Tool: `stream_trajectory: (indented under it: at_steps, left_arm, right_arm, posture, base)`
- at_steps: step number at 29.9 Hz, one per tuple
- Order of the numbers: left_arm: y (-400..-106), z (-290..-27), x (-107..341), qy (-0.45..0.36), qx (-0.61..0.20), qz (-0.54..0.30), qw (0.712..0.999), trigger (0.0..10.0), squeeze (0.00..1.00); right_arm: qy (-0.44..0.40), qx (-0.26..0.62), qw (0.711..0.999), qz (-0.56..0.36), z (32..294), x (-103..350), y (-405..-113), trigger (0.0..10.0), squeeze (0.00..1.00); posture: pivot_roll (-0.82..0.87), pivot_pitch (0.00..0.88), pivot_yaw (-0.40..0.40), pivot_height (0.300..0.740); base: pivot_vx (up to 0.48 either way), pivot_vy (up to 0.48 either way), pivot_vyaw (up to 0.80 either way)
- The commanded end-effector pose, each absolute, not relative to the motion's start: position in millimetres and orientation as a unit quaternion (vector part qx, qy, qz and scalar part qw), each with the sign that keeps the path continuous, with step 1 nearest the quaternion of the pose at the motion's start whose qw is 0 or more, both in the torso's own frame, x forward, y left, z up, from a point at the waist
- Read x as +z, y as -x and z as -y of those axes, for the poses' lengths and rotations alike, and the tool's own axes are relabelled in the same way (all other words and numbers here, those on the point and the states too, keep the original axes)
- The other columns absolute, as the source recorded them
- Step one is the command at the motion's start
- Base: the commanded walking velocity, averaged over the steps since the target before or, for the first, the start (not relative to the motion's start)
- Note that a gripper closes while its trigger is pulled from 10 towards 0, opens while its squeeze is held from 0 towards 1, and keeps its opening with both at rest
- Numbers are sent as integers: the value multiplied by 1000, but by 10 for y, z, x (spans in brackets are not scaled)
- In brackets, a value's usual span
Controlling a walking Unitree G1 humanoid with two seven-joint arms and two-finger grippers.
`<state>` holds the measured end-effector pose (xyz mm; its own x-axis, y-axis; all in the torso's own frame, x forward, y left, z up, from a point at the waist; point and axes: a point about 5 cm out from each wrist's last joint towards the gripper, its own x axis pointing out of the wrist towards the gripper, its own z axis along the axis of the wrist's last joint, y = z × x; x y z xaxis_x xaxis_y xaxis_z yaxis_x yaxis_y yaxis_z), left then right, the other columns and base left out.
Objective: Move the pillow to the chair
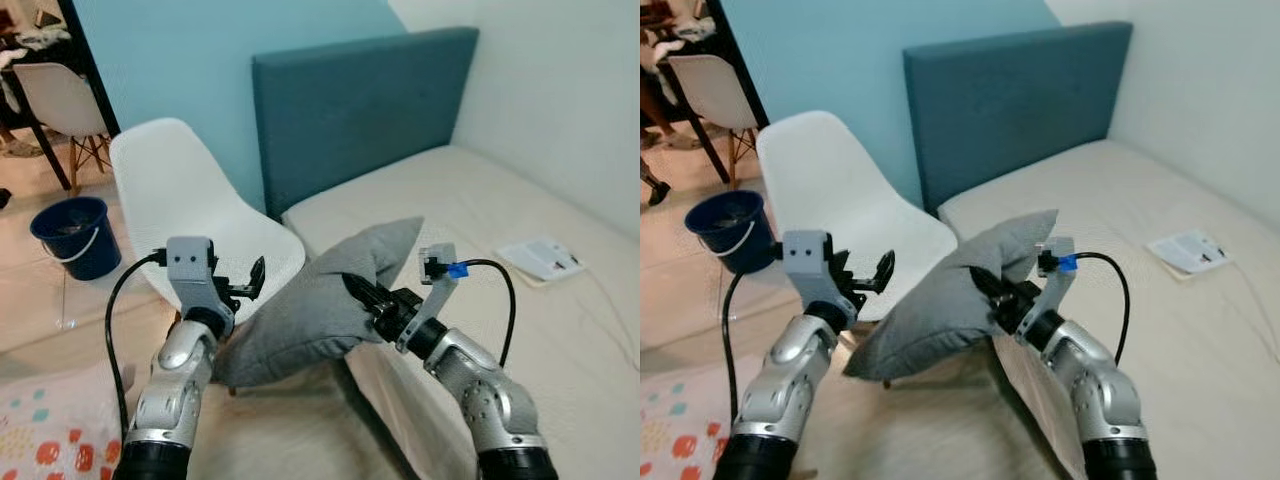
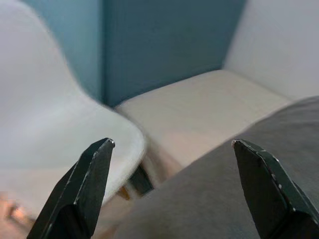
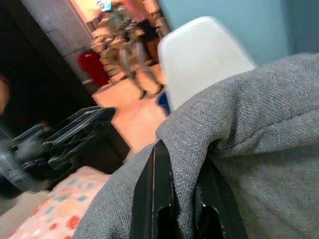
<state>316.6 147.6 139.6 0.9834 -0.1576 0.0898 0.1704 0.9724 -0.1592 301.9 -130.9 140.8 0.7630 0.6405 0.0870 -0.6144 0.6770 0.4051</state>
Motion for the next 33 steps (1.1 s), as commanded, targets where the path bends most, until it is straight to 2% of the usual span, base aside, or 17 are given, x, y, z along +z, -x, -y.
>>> stream_trajectory:
  at_steps: [1,8,17,29,33]
  left_arm:
    - [-3160,-1447,1358,85,-88,28,992,10000,0]
    - [-3157,-1414,1363,69,-97,29,992,10000,0]
    - [-3162,-1409,1354,76,-98,25,992,10000,0]
    - [-3155,-1417,1356,75,-93,33,992,10000,0]
    - [-3158,-1453,1383,81,-90,41,992,10000,0]
  right_arm:
    - [-203,357,912,13,1308,1555,-3025,10000,0]
    - [-205,363,909,18,1300,1576,-3020,10000,0]
    - [-201,352,914,6,1300,1553,-3041,10000,0]
    - [-202,354,913,8,1298,1542,-3035,10000,0]
    - [-204,354,913,12,1297,1548,-3033,10000,0]
  posture:
    - [-49,0,-19,740]
    - [-51,0,-21,740]
    - [-50,0,-22,740]
    - [-49,0,-24,740]
    - [-52,0,-22,740]
  base:
    - [0,0,744]
    - [0,-108,731]
    - [0,-459,0]
    - [0,0,0]
    - [241,0,0]
